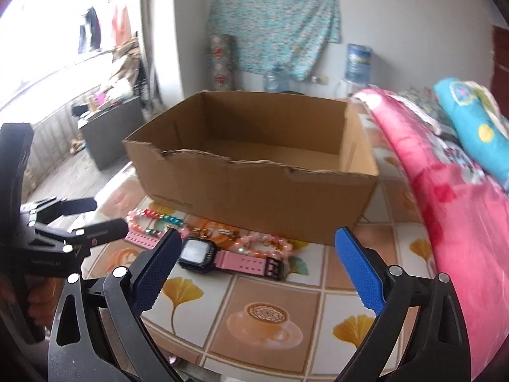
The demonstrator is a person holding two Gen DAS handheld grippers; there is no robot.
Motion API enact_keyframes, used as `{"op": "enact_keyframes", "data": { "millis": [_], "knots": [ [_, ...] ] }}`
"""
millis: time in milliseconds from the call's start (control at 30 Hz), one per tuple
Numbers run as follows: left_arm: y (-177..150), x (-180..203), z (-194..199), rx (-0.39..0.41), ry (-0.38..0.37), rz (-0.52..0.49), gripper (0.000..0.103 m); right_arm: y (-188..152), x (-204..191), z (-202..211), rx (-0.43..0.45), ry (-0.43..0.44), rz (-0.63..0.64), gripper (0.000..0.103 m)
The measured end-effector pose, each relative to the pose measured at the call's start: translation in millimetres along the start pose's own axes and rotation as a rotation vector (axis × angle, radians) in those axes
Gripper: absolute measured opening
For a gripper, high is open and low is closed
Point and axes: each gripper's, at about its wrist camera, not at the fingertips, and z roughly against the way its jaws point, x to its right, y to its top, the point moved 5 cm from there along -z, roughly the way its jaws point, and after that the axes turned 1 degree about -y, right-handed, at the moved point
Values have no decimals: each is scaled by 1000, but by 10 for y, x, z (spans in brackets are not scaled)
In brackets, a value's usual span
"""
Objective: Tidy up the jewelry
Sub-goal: 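Move the right tool down over the pink-strap watch face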
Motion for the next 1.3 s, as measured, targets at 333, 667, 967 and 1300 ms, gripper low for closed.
{"op": "enact_keyframes", "data": {
  "millis": [333,667,967,1300],
  "knots": [
    [-62,-241,-49,25,69,16,98,-114,-469,-619,-214,211,221,71],
    [-223,-214,-165,44,160,-186,97,-212,-594,-950,-351,234,347,61],
    [-358,5,-188,44,109,-300,77,-235,-662,-925,-396,238,414,51],
    [-607,369,-318,-29,77,-510,68,-524,-614,-541,-491,329,342,51]
  ]
}}
